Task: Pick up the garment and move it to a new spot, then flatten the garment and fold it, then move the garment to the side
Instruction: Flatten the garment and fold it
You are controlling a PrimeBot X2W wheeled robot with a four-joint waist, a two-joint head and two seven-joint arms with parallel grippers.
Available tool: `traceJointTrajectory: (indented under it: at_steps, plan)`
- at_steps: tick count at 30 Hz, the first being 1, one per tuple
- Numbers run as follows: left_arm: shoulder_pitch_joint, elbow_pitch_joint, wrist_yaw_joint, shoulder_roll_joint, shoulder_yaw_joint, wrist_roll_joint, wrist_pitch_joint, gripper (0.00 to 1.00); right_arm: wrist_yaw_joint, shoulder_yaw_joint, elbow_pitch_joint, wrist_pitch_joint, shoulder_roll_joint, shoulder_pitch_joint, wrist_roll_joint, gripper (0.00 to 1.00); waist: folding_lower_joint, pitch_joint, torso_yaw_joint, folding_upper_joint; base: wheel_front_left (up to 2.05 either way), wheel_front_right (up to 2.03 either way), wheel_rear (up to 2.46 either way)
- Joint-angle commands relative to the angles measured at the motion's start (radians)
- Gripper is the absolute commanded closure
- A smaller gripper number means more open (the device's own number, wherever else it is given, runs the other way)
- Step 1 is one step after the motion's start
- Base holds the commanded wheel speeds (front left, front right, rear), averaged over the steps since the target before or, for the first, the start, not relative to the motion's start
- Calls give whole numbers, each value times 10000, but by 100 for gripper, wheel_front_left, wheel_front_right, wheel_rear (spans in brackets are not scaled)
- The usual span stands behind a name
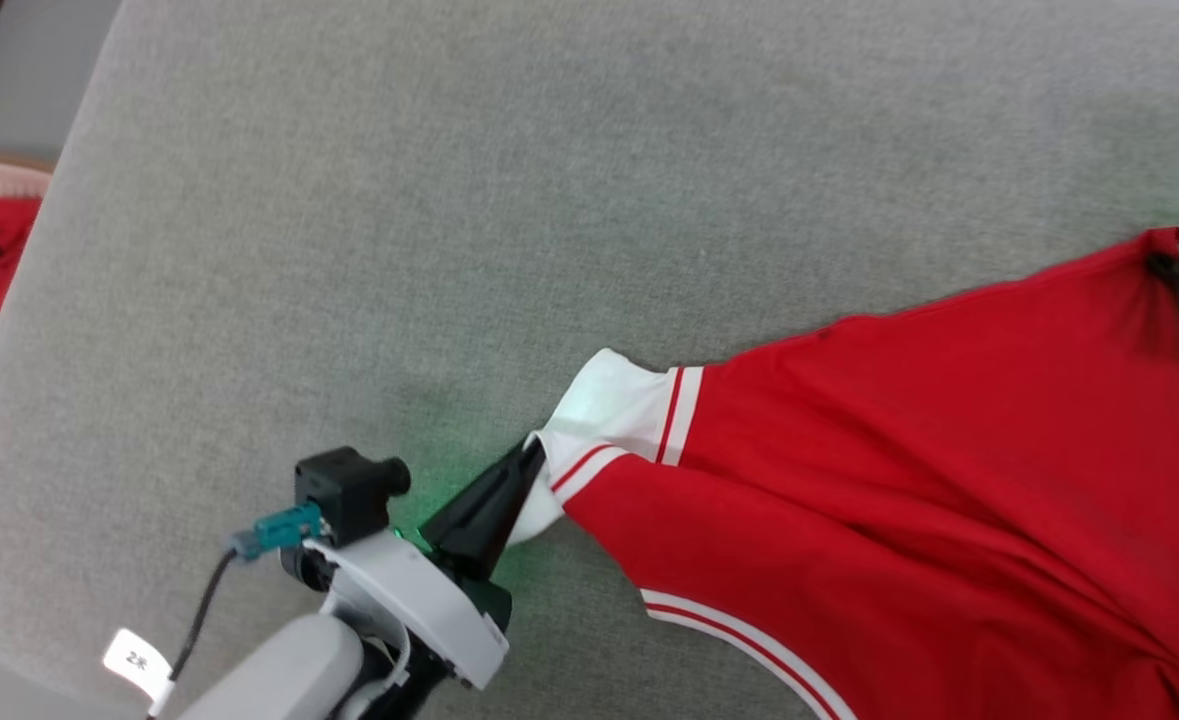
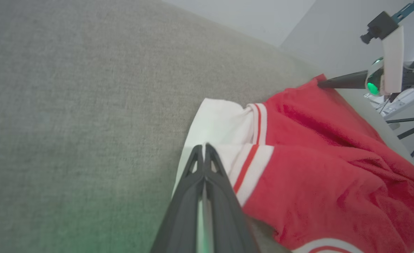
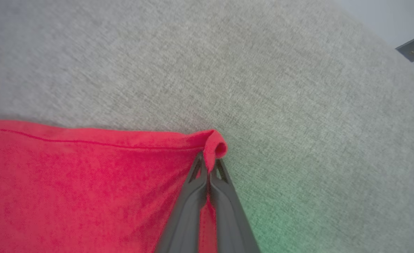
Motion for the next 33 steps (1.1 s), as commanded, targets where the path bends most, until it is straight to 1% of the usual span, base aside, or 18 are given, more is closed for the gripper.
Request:
traceJointTrajectory:
  at_steps: [1,3,6,10,12,14,15,17,20,23,26,27,31,33]
  plan:
    - [-157,-18,-29,25,111,-98,-60,100,4,-28,300,-301,240,5,231,100,0,-364,-244,0,0,0,0]
    - [-312,14,-96,129,203,-126,-54,100,4,-352,437,-726,419,-206,556,100,0,-505,-337,0,0,0,0]
    - [-883,88,-202,195,442,-262,35,100,4,-874,698,-1383,604,-470,746,100,0,-625,-486,0,0,0,0]
    - [-2205,333,-453,216,862,-658,359,100,4,-1797,1343,-2442,995,-1146,578,100,0,-619,-701,0,0,0,0]
    - [-3133,540,-545,218,1102,-907,617,100,3,-2400,1776,-3071,1252,-1709,382,100,0,-525,-854,0,0,0,0]
    - [-4116,827,-632,25,1407,-1502,951,100,3,-2987,2298,-3593,1592,-2291,266,100,0,-416,-1000,0,0,0,0]
    - [-4656,1054,-633,20,1610,-1772,1131,100,3,-3333,2581,-3861,1812,-2670,224,100,0,-332,-1097,0,0,0,0]
    - [-5867,1692,-672,67,1908,-2050,1486,100,4,-3808,3069,-4263,2144,-3510,-34,100,0,-107,-1299,0,0,0,0]
    - [-7719,2930,-700,-145,2219,-2209,1776,100,3,-4462,3840,-4833,2486,-4711,-352,100,0,217,-1540,0,0,0,0]
    - [-9603,4379,-660,-226,2612,-2151,1726,100,-1,-5043,4435,-5437,2858,-6071,-601,100,0,540,-1858,0,0,0,0]
    - [-11249,5610,-666,-432,2837,-1933,1313,100,-5,-5383,4947,-5968,3101,-7101,-873,100,0,755,-2100,0,0,0,0]
    - [-11249,5610,-666,-432,2837,-1933,1313,100,-5,-5383,4947,-5968,3101,-7101,-873,100,0,755,-2100,0,0,0,0]
    - [-12533,6614,-667,-706,3032,-1945,514,100,-5,-5312,5383,-6247,3297,-7872,-978,100,0,843,-2249,0,0,0,0]
    - [-12687,6732,-673,-879,2979,-2191,414,100,-5,-5196,5484,-6279,3332,-7909,-911,100,0,835,-2265,0,0,0,0]
